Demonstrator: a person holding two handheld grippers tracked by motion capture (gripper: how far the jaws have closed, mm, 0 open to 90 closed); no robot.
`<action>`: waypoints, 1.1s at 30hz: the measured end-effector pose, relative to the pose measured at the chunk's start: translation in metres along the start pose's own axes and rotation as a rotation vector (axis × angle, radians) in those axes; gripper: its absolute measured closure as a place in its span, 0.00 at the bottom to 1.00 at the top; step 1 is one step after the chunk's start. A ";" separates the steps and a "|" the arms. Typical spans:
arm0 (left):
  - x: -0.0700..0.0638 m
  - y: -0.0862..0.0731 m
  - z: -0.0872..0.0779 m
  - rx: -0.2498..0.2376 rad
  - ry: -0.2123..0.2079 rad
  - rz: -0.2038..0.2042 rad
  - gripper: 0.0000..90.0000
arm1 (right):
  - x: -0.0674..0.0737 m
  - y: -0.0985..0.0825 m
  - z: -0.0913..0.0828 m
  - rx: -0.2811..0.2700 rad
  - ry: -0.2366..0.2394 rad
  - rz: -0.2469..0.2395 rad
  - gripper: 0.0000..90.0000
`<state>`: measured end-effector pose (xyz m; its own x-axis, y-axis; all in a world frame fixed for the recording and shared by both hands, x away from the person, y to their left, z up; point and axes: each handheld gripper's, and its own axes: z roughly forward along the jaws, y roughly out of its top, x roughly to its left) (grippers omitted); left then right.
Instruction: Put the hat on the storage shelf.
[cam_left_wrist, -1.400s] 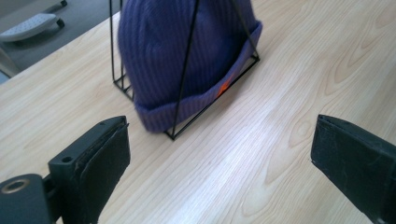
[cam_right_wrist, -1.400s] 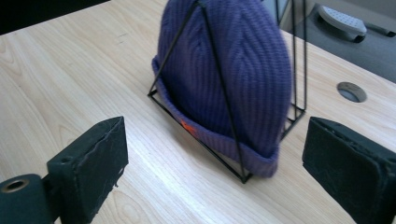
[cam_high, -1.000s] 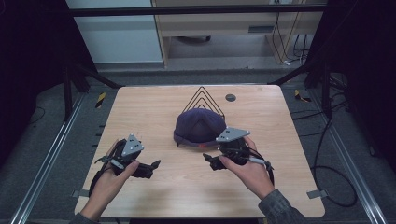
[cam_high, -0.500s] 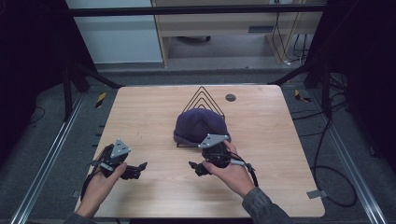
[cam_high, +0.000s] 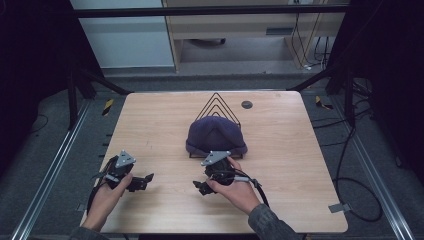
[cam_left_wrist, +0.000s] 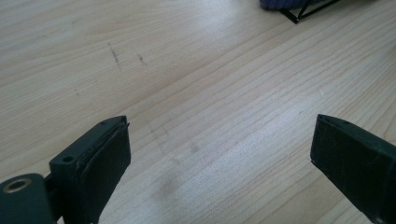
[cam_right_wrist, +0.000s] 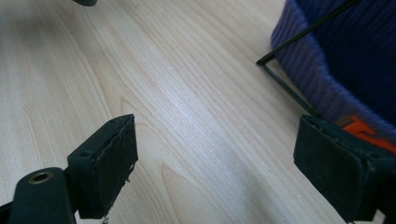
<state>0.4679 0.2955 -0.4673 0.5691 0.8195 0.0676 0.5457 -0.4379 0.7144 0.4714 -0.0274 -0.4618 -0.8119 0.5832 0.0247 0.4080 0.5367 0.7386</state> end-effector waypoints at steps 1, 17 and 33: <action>0.000 -0.001 0.001 0.004 0.001 0.003 0.05 | 0.001 -0.001 0.003 0.005 0.005 0.005 0.15; 0.008 0.003 0.027 0.046 0.005 -0.023 0.05 | -0.004 -0.022 0.039 0.007 -0.057 0.081 0.14; 0.005 -0.004 0.041 0.140 -0.029 -0.030 0.00 | 0.004 -0.024 0.047 0.003 -0.112 0.055 0.08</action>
<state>0.4935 0.2861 -0.4982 0.5677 0.8228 0.0261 0.6420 -0.4624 0.6116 0.4779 -0.0093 -0.5117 -0.7364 0.6765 -0.0103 0.4524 0.5037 0.7359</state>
